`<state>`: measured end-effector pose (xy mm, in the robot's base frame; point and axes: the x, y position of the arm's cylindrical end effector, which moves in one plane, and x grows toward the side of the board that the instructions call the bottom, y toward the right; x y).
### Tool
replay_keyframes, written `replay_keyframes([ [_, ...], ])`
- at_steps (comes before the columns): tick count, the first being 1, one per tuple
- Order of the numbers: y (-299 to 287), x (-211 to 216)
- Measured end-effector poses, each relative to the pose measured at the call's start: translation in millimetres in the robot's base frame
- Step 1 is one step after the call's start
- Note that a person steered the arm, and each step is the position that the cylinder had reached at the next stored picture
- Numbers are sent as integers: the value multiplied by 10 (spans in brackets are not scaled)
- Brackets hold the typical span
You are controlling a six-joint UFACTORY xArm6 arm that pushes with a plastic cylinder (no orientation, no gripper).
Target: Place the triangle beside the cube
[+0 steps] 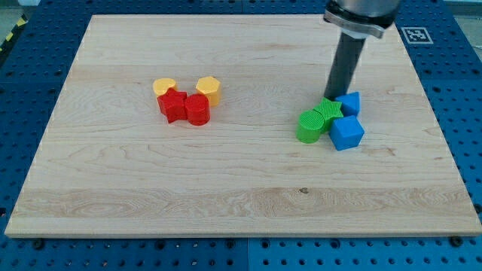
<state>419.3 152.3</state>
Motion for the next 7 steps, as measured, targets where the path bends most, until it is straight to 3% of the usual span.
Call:
replay_keyframes([
  [2, 179, 146],
  [3, 16, -159],
  [5, -1420, -211],
  [7, -2368, -211],
])
